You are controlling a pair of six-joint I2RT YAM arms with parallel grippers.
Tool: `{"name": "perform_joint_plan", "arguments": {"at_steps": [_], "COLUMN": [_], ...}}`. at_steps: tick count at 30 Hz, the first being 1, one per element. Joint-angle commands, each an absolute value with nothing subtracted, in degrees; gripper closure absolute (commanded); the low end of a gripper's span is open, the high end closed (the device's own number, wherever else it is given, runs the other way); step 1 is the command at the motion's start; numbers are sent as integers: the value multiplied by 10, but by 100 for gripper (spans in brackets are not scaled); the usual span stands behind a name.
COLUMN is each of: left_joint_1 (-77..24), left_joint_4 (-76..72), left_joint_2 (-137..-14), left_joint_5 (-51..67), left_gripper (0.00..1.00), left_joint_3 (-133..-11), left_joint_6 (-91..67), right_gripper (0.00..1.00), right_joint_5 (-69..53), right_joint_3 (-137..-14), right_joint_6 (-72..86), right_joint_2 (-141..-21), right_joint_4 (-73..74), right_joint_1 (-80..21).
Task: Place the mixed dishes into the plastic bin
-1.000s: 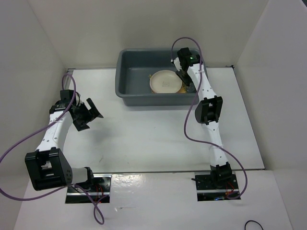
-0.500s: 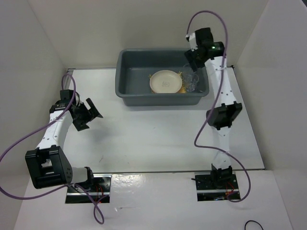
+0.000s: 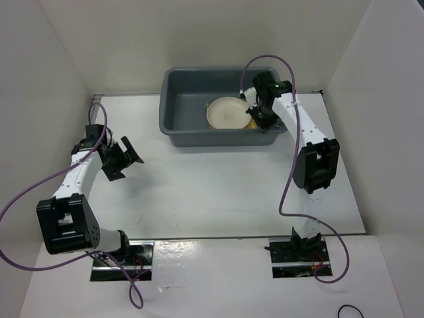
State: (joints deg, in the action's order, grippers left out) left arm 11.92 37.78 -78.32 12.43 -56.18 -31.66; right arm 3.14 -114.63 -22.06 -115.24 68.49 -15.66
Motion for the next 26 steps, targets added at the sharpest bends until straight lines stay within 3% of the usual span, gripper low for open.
{"name": "perform_joint_plan", "arguments": {"at_steps": [1, 2, 3, 6, 8, 12, 19, 21, 26], "left_joint_1": [123, 123, 123, 123, 123, 123, 117, 117, 117], "left_joint_4": [355, 355, 348, 336, 336, 330, 335, 329, 323], "left_joint_2": [-754, -747, -739, -695, -690, -690, -719, -732, -763], "left_joint_5": [144, 149, 149, 160, 160, 177, 195, 212, 228], "left_gripper": [0, 0, 0, 0, 0, 0, 0, 0, 0], "left_joint_3": [-555, -555, -555, -543, -543, -554, -621, -639, -697], "left_joint_6": [-302, -302, -302, -302, -302, -297, -297, -302, -320], "right_gripper": [94, 78, 72, 65, 50, 38, 29, 24, 23], "right_joint_5": [-1, -8, -8, -15, -32, -56, 25, 61, 80], "right_joint_3": [-1141, -1134, -1109, -1058, -1025, -939, -675, -636, -614], "right_joint_6": [-205, -205, -205, -205, -212, -212, -199, -188, -174], "right_joint_2": [-1112, -1100, -1085, -1018, -964, -875, -687, -649, -635], "right_joint_4": [656, 656, 656, 656, 644, 626, 525, 505, 455], "right_joint_1": [-147, -147, -147, -136, -123, -88, -55, -35, 4]}}
